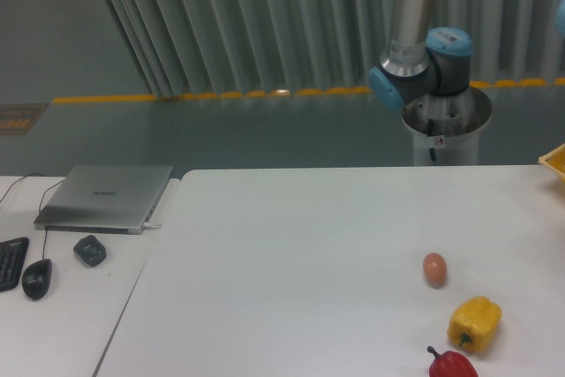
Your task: Place the yellow pepper in a basket
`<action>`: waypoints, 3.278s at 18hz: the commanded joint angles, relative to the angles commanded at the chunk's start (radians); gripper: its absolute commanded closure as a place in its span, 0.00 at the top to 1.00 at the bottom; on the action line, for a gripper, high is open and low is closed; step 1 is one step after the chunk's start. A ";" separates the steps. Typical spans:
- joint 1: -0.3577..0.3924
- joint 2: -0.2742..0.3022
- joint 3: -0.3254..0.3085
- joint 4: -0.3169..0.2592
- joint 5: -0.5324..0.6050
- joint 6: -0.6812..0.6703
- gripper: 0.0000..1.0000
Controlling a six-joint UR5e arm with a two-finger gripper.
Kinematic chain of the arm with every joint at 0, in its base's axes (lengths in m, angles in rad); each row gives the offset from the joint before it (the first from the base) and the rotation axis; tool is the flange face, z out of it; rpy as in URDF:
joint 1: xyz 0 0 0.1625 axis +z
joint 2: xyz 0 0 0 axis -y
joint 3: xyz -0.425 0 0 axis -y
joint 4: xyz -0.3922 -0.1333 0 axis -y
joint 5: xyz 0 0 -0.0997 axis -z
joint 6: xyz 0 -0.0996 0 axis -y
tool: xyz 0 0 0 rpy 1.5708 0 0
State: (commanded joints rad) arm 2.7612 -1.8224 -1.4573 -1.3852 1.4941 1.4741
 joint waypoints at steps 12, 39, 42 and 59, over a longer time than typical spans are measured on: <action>-0.069 -0.006 -0.073 0.118 -0.046 -0.179 1.00; -0.259 -0.135 -0.081 0.336 -0.210 -0.660 1.00; -0.287 -0.160 -0.071 0.336 -0.210 -0.664 1.00; -0.321 -0.209 -0.064 0.334 -0.190 -0.660 1.00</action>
State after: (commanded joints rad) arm 2.4406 -2.0310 -1.5217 -1.0508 1.3039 0.8145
